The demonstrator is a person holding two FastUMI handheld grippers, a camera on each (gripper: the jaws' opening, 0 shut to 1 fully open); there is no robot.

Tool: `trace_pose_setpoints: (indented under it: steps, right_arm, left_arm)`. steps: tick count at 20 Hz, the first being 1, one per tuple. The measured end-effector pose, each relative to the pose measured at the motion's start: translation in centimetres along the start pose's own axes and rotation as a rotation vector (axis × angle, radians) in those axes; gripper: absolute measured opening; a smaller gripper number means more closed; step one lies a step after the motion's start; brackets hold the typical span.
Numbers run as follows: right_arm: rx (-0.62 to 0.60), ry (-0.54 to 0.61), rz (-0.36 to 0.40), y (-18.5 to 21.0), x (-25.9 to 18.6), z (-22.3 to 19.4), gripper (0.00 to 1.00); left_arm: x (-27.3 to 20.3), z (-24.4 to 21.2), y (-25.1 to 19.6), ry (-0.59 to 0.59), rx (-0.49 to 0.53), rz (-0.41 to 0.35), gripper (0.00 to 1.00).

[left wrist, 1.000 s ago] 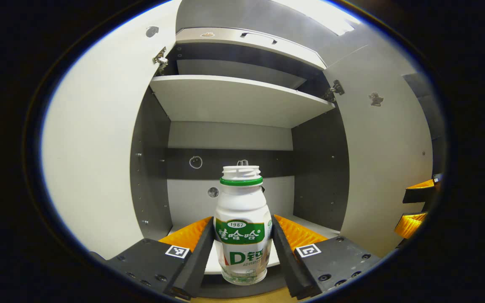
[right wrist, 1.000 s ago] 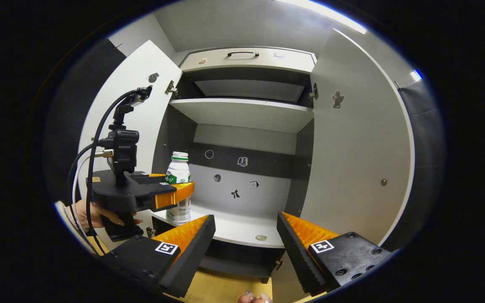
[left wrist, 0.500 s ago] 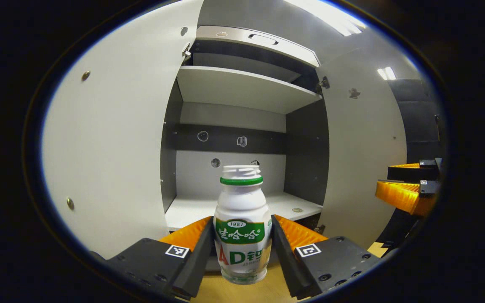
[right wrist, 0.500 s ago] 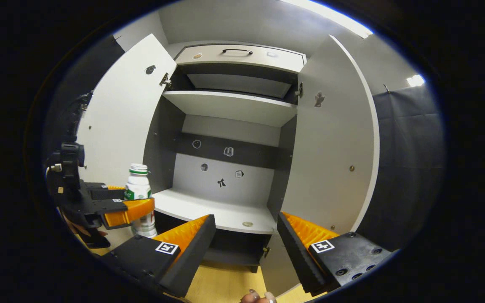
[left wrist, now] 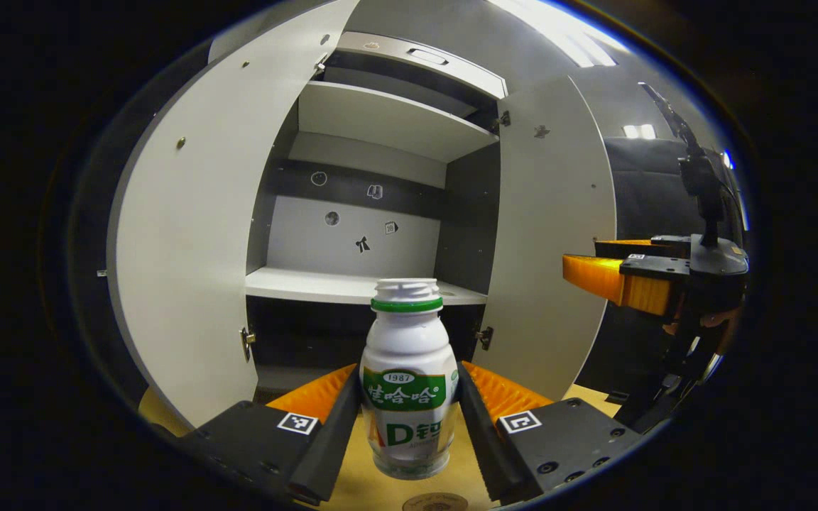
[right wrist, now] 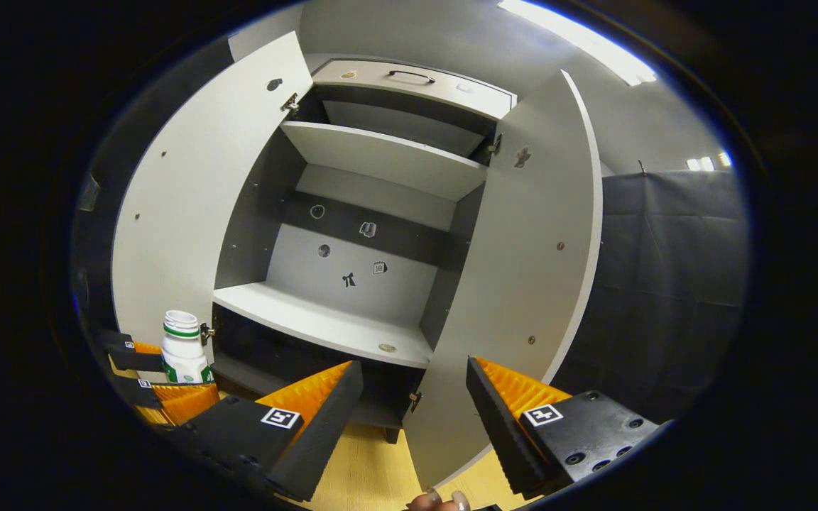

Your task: Grasp the bottle in the cabinet with the left hand and place it on the coaster, then close the right door with the right hand and the left door with the left hand.

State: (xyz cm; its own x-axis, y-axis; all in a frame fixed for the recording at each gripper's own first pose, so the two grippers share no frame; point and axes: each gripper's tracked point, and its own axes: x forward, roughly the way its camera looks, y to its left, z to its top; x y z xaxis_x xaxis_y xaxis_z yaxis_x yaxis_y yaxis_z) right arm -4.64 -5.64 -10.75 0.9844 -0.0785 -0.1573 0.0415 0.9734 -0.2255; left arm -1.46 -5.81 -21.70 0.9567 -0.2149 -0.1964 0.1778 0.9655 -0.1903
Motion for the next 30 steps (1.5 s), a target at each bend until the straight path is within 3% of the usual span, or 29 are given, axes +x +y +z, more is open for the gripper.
trace_pose_setpoints:
  steps: [4,10,15,20,27,28,30]
  right_arm:
    - [0.022,-0.009,0.068,0.7,-0.9,-2.6,0.98]
    - [0.052,0.01,0.097,0.8,-2.7,-8.1,0.98]
    - [0.061,0.066,0.109,1.4,-4.2,-12.3,0.98]
    - [0.039,0.095,0.132,2.2,-4.2,-13.9,0.98]
    - [0.056,0.109,0.123,1.4,-3.6,-14.4,0.98]
    - [0.054,0.112,0.122,1.2,-3.7,-14.4,0.98]
    - [0.051,0.109,0.119,0.9,-3.8,-14.1,0.98]
  left_arm:
    - [-2.0,-4.3,-2.8,-0.019,0.027,0.027,0.77]
    - [-3.7,-12.6,-5.1,-0.028,0.031,0.091,0.77]
    - [-3.3,-16.9,-3.7,-0.02,0.105,0.152,0.78]
    - [-2.7,-19.3,-4.9,0.009,0.075,0.116,0.78]
    - [-2.3,-19.5,-5.3,0.009,0.129,0.122,0.82]
    - [-2.3,-19.4,-5.3,0.01,0.129,0.123,0.9]
    - [-2.1,-18.9,-5.5,0.008,0.125,0.119,0.94]
